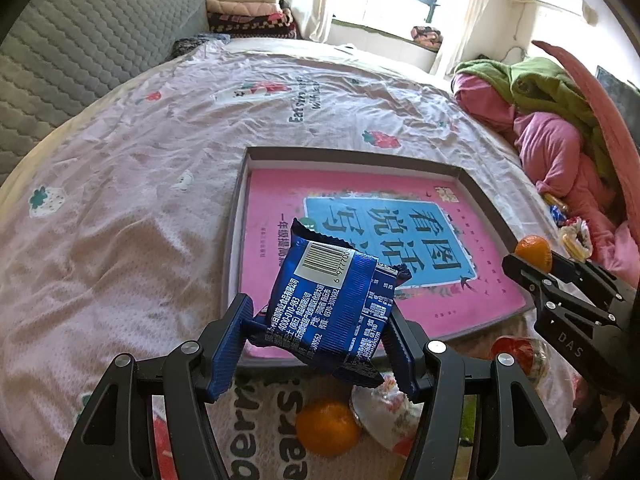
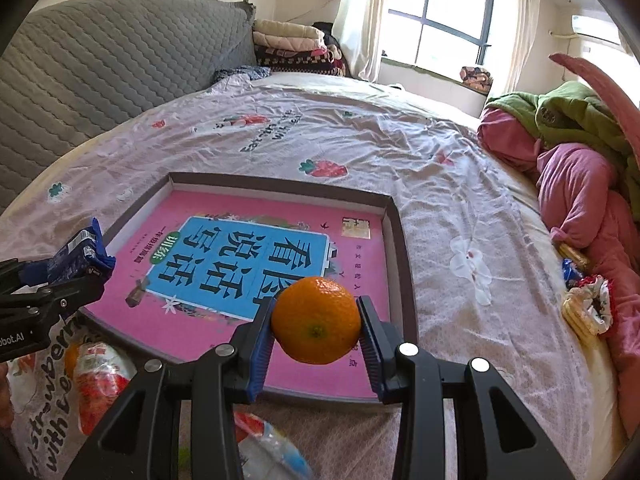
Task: Organize objects
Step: 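Carry the snack packet and orange over the tray with both grippers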
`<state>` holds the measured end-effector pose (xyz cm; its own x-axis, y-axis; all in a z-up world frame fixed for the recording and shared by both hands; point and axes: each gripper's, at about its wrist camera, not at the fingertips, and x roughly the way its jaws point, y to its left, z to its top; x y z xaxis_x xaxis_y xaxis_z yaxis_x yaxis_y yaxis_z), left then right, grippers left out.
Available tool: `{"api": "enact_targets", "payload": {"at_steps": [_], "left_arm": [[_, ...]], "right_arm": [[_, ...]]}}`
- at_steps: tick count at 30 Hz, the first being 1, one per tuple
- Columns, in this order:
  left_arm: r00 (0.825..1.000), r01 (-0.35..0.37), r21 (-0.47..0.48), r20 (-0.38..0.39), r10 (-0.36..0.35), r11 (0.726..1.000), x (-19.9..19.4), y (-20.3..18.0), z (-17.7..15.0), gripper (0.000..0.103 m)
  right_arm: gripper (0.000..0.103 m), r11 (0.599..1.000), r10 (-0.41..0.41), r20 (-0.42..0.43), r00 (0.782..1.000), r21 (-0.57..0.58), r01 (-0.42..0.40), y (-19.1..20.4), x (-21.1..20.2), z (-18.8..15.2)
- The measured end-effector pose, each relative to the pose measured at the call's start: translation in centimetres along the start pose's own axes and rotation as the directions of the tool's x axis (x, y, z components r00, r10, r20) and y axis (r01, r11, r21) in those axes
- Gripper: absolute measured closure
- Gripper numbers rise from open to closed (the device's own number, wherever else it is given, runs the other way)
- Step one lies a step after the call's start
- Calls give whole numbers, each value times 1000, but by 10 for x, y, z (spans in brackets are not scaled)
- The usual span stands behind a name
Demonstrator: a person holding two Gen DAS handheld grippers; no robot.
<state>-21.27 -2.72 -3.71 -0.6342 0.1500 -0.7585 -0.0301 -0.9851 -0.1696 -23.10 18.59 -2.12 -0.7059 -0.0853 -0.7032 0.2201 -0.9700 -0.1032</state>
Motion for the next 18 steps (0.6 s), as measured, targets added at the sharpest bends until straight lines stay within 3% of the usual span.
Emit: {"api": "enact_targets", "payload": {"at_steps": [18], "left_arm": [[997,-17,-26,-79,15,1000,40,1,4,38]], "right_arm": [[63,999,17,-132,991,34,-13,-12,44,-12]]}}
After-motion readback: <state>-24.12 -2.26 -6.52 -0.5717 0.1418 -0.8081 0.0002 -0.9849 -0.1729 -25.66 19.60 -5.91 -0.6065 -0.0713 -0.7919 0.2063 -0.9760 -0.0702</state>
